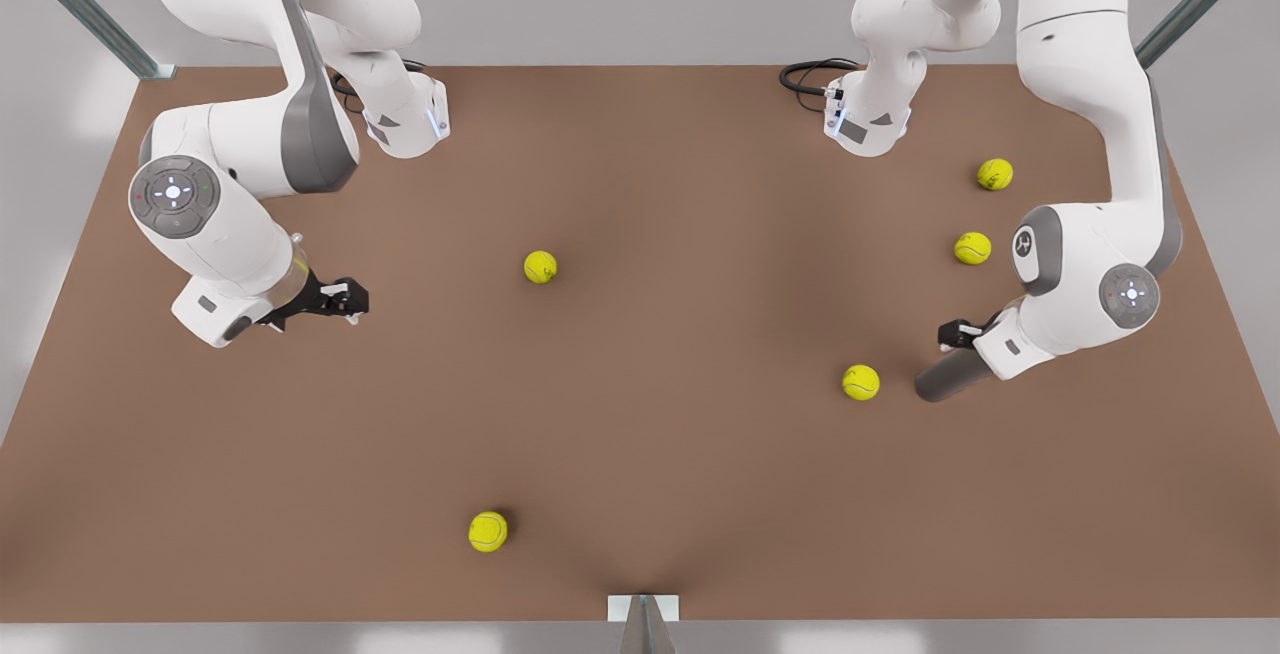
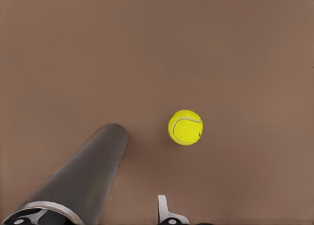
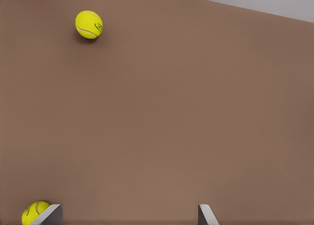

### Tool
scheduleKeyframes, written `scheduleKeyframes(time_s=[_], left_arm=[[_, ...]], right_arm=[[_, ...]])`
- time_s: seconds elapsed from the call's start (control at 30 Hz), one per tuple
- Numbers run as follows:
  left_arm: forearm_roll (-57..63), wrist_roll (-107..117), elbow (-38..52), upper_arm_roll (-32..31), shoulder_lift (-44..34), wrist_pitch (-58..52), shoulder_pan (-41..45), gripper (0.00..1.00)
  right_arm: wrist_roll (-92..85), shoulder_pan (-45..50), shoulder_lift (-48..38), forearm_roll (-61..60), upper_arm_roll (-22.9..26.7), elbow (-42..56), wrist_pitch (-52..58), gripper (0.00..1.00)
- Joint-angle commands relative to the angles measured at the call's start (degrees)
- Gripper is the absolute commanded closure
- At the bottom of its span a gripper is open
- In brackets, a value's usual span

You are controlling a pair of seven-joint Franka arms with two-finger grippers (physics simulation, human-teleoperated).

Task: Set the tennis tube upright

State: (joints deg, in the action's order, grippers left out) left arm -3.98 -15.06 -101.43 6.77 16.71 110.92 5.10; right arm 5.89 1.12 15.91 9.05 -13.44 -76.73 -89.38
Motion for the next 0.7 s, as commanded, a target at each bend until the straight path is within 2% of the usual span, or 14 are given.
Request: scheduleKeyframes(time_s=[0.0, 0.37, 0.57, 0.67], left_arm=[[0.1, 0.0, 0.0, 0.0, 0.0, 0.0, 0.0, 0.0], [0.1, 0.3, 1.8, 0.0, -1.4, -0.4, 0.0, 0.0], [0.2, 0.4, 7.6, 0.0, -1.4, -6.3, -0.2, 0.0], [2.3, 0.7, 15.5, -0.2, -1.3, -15.7, -1.6, 0.0]], right_arm=[[0.0, 0.0, 0.0, 0.0, 0.0, 0.0, 0.0, 0.0], [0.0, 0.1, 0.0, 0.0, 0.0, 0.0, 0.0, 0.0], [0.0, 0.1, 0.0, 0.0, 0.0, 0.0, 0.0, 0.0], [0.0, 0.1, 0.0, 0.0, 0.0, 0.0, 0.0, 0.0]])
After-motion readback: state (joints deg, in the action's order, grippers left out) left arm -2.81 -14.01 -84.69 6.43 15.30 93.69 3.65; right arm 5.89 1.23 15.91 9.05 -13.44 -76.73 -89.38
